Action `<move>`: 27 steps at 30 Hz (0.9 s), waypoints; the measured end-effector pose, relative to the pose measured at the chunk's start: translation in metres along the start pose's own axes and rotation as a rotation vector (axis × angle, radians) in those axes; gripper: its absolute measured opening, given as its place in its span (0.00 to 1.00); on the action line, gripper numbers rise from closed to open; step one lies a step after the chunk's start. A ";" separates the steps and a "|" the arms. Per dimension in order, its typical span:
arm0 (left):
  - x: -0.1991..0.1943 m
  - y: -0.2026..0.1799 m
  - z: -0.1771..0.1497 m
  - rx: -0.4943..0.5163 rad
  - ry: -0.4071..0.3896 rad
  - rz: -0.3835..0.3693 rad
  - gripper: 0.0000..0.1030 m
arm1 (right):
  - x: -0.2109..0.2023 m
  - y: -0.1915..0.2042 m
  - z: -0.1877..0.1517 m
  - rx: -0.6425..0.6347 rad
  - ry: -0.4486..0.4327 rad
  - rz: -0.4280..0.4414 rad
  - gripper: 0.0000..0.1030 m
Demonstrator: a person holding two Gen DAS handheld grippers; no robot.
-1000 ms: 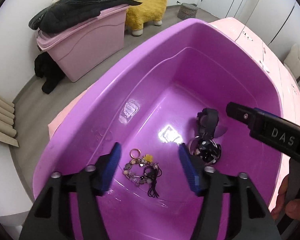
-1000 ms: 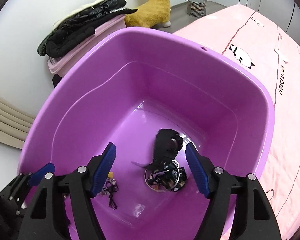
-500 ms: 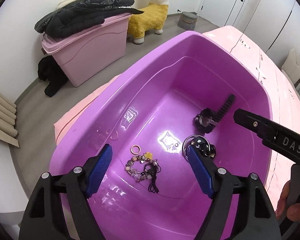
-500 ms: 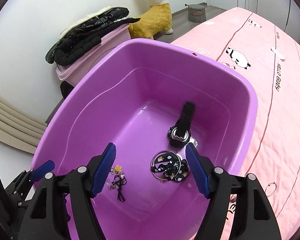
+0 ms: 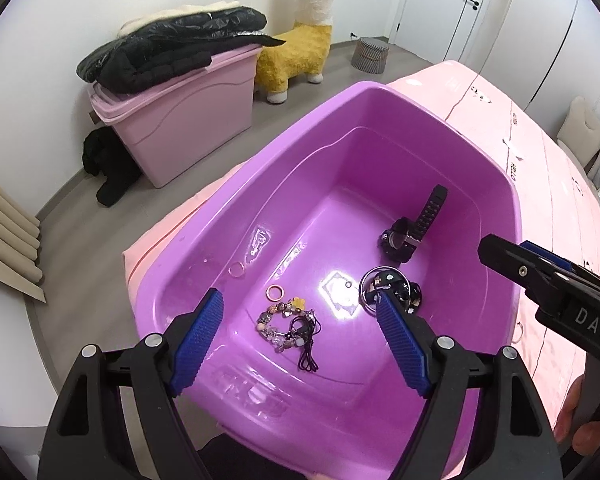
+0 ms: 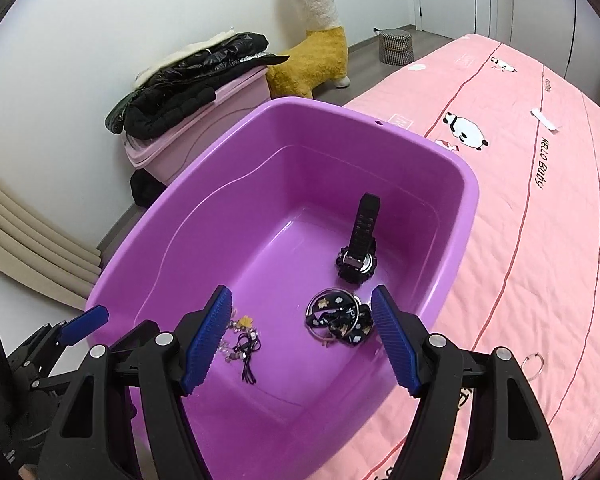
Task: Organize jewelry
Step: 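Withdraw both open tools from the basin back over the bed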
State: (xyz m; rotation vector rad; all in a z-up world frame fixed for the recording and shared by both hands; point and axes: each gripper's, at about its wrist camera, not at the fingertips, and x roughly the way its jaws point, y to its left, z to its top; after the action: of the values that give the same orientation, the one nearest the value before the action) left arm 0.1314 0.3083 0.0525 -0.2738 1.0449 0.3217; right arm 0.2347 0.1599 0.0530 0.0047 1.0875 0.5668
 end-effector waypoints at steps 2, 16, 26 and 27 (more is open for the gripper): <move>-0.005 -0.001 -0.004 0.005 -0.006 0.001 0.76 | -0.004 0.000 -0.005 -0.002 -0.007 0.000 0.67; -0.041 -0.015 -0.044 0.052 -0.062 -0.004 0.81 | -0.053 -0.011 -0.064 0.027 -0.099 0.018 0.67; -0.070 -0.039 -0.081 0.114 -0.120 -0.038 0.87 | -0.090 -0.043 -0.130 0.085 -0.179 0.010 0.69; -0.073 -0.043 -0.086 0.119 -0.127 -0.041 0.87 | -0.094 -0.049 -0.139 0.091 -0.184 0.004 0.69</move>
State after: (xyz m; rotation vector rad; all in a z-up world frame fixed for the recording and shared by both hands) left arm 0.0451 0.2275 0.0784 -0.1657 0.9277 0.2361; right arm 0.1083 0.0392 0.0512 0.1365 0.9338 0.5098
